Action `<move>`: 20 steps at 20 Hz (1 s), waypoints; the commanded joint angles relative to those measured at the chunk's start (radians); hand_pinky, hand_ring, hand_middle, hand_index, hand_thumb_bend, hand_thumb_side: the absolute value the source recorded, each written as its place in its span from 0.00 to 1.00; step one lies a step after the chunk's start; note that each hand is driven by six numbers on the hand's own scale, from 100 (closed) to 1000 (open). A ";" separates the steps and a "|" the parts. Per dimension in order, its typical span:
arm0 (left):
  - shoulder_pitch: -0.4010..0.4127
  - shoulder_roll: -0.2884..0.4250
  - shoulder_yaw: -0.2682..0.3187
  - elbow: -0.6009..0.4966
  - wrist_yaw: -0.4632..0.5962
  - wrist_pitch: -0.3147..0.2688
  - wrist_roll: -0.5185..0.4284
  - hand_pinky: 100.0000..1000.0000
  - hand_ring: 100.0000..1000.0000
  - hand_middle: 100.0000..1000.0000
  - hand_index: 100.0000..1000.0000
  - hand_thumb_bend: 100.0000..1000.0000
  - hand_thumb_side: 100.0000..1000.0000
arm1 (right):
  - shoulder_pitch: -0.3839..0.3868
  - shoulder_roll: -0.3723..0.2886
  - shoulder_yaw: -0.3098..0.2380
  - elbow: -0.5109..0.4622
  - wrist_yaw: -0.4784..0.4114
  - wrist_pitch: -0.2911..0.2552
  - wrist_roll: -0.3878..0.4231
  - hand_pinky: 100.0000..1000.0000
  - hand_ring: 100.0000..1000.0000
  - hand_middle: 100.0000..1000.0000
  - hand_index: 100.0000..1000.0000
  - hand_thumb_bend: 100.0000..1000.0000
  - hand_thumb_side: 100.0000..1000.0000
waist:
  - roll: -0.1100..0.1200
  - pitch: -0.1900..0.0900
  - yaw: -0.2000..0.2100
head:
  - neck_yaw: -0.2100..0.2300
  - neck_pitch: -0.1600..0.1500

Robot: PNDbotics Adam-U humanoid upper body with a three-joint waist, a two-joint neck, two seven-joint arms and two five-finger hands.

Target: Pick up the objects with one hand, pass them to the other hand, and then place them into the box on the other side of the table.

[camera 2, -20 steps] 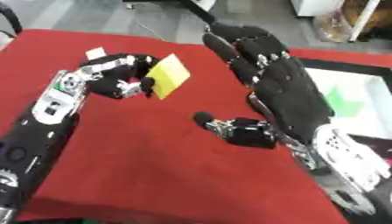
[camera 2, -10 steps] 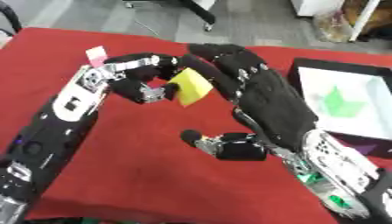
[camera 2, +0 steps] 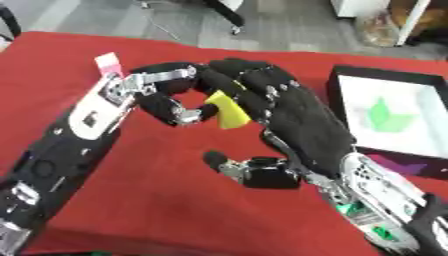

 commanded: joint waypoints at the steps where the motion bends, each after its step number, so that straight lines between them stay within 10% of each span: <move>1: -0.026 0.019 -0.009 -0.006 -0.026 -0.117 -0.082 0.63 0.38 0.35 0.56 0.00 0.28 | -0.006 -0.026 -0.002 -0.021 -0.004 0.005 -0.004 0.81 0.89 0.87 0.97 0.37 0.25 | 0.001 -0.009 -0.002 | -0.002 -0.003; 20: -0.026 0.058 -0.027 -0.030 -0.022 -0.172 -0.082 0.64 0.38 0.35 0.56 0.00 0.25 | 0.043 -0.046 0.032 -0.021 0.023 0.035 0.034 0.79 0.90 0.87 0.98 0.24 0.09 | 0.002 -0.009 -0.001 | -0.003 -0.003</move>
